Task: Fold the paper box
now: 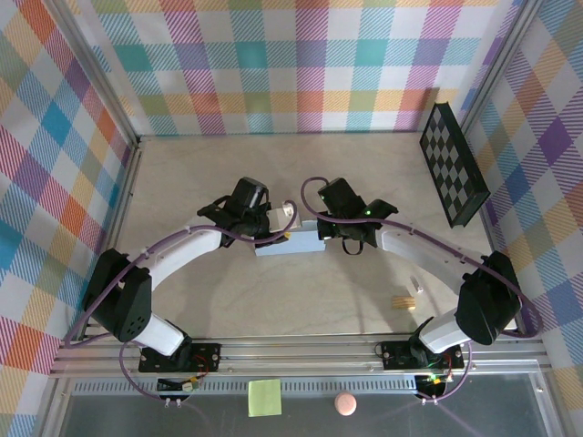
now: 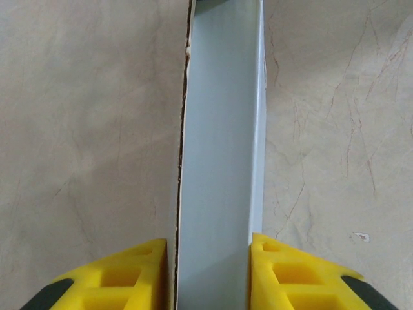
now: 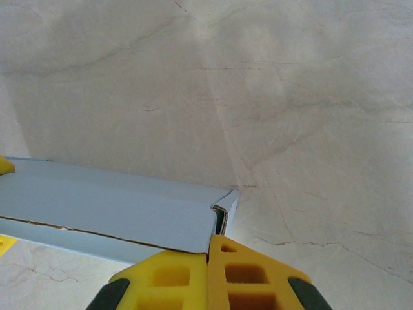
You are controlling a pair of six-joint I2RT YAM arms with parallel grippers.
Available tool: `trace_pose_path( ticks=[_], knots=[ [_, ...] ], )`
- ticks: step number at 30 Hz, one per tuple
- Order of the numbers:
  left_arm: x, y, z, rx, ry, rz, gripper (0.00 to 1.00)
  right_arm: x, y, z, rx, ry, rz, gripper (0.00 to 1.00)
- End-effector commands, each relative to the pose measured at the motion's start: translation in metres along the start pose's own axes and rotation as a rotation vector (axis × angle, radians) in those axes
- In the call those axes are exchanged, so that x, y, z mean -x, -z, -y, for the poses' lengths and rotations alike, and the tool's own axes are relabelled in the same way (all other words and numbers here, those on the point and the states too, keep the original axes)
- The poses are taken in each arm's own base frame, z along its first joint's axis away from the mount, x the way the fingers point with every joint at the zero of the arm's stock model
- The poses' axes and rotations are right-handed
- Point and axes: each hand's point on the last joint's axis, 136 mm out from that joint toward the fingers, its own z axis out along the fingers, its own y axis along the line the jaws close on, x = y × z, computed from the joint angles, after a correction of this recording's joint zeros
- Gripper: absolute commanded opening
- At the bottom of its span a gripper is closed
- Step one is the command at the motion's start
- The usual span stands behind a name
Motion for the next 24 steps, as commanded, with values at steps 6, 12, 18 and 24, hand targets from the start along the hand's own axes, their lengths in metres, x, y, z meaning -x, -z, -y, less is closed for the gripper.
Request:
trace_pose_path(
  ticks=[6,12,18,24],
  knots=[
    [-0.01,-0.007,0.014,-0.024,0.007,-0.027,0.29,0.001,0.034,-0.009,0.061,-0.012,0.021,0.22],
    [-0.011,-0.008,0.014,-0.026,0.006,-0.031,0.29,0.028,0.05,-0.019,0.098,0.006,0.086,0.25],
    [-0.012,-0.008,0.015,-0.031,0.009,-0.034,0.29,0.038,0.035,-0.023,0.108,0.011,0.055,0.18],
    [-0.013,-0.009,0.015,-0.029,0.01,-0.036,0.3,0.018,0.006,-0.018,0.097,-0.012,-0.054,0.12]
  ],
)
